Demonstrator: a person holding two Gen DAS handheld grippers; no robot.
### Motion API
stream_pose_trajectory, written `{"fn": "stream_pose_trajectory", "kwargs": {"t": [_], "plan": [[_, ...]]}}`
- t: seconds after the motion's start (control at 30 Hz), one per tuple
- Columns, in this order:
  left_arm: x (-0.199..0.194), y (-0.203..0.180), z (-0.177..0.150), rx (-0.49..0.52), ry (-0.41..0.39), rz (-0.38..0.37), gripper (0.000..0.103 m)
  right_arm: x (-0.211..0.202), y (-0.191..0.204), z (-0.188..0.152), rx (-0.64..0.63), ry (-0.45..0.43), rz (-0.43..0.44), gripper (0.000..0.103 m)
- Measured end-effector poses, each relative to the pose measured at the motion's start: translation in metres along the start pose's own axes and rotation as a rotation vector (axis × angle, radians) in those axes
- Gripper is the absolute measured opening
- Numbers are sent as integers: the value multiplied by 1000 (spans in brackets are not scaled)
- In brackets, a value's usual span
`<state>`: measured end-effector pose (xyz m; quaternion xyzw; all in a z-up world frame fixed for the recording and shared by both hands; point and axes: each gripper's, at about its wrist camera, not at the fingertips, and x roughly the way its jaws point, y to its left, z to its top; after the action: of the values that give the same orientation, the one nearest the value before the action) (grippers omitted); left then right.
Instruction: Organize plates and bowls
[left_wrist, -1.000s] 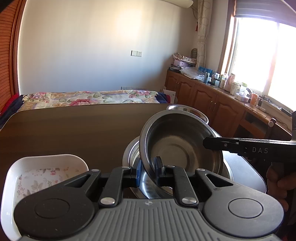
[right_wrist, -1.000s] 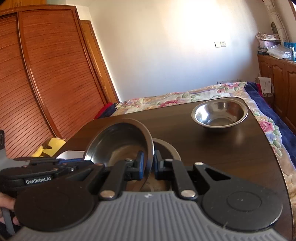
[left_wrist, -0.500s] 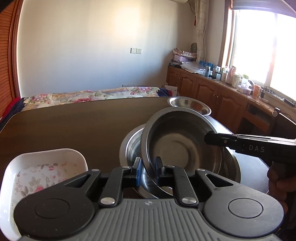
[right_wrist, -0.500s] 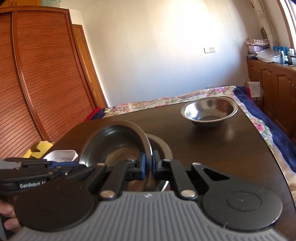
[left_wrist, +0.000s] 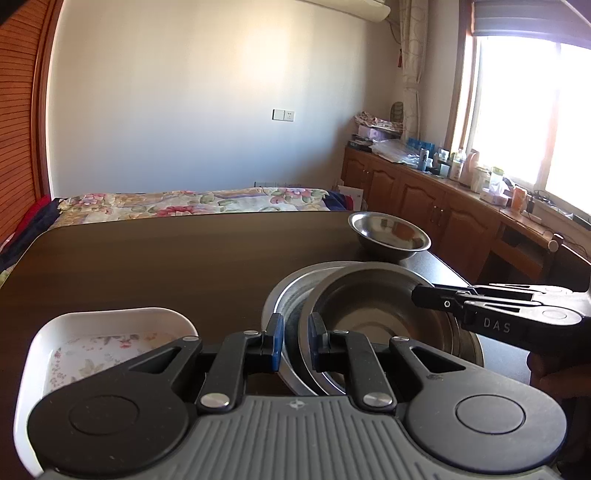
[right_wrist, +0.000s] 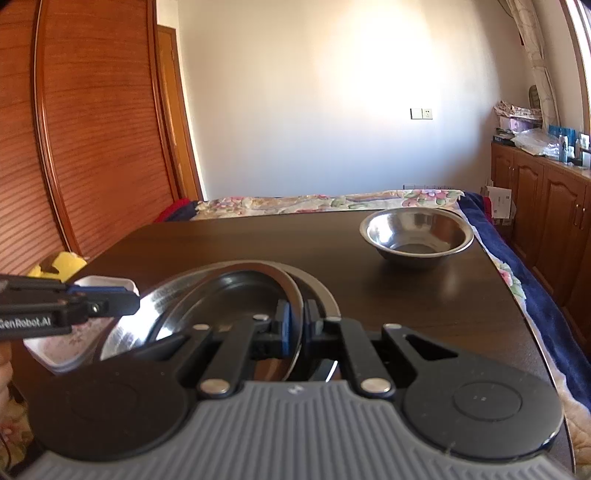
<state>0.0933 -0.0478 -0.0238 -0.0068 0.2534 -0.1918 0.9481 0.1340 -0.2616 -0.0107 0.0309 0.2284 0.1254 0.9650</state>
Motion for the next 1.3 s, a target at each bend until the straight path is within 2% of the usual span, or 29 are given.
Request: {"fn": "stream_pose_trajectory", "kwargs": {"t": [0.13, 0.33, 0.43, 0.5, 0.63, 1.0, 1.3], "plan": [[-1, 0, -1, 2, -2, 7, 16, 3, 9, -2, -46, 11, -17, 11], [-1, -1, -2, 7, -2, 10, 17, 6, 12, -2, -47, 18, -20, 11], [0, -4, -1, 11, -5, 9, 24, 6, 14, -3, -49, 17, -23, 11], [0, -5, -1, 12, -7, 11, 38, 6, 14, -3, -49, 12, -25, 11], [0, -6, -2, 15, -5, 7, 43, 5, 13, -2, -37, -13, -21, 15], [-3, -8, -1, 31, -30, 25, 78, -7, 9, -1, -2, -62, -24, 15], [-2, -12, 1, 55, -33, 42, 84, -17, 4, 0, 16, -90, -28, 16]]}}
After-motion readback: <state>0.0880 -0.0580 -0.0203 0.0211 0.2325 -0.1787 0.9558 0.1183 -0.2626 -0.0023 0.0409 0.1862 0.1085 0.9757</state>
